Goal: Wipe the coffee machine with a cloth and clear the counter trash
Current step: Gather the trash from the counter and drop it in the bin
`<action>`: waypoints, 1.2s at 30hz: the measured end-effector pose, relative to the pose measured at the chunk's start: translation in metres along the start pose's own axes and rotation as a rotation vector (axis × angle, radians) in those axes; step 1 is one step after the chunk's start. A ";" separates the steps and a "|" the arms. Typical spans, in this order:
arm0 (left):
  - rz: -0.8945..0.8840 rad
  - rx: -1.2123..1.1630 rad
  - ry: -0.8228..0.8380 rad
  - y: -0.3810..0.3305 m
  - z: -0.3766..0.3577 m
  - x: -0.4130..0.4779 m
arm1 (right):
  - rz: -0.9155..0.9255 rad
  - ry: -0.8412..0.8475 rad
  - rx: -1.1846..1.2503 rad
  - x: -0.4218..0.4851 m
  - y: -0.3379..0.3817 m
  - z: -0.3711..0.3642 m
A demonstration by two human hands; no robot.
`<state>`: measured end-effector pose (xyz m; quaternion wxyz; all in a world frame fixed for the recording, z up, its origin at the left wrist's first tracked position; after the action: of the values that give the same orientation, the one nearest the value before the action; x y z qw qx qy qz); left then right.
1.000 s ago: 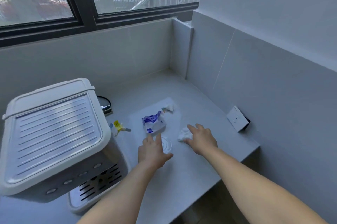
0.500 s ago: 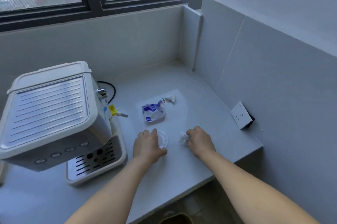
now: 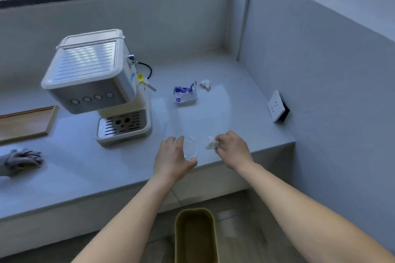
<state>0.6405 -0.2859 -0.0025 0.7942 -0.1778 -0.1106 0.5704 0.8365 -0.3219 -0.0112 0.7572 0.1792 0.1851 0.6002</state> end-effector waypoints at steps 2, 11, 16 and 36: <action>-0.009 -0.018 -0.034 0.000 0.000 -0.025 | 0.036 0.006 0.012 -0.017 0.002 -0.003; 0.011 -0.120 -0.009 0.028 -0.034 -0.126 | -0.018 -0.020 0.207 -0.097 0.013 -0.039; 0.098 -0.083 0.145 0.070 -0.088 -0.159 | -0.093 0.082 0.233 -0.140 -0.008 -0.108; 0.265 0.075 0.563 0.190 -0.374 -0.203 | -0.390 0.444 0.020 -0.164 -0.148 -0.415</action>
<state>0.5518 -0.4817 -0.4155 0.7183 -0.3122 0.1587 0.6011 0.7209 -0.4934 -0.4333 0.7975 0.0119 0.3830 0.4660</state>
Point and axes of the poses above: each hand's wrist, its own x-axis towards the middle knuckle, its own z-axis out of the back of the hand, y = z × x, the point moved 5 cm from there along x, towards the middle knuckle, and after that the axes turned 1 degree about -x, right-handed, at the moved point
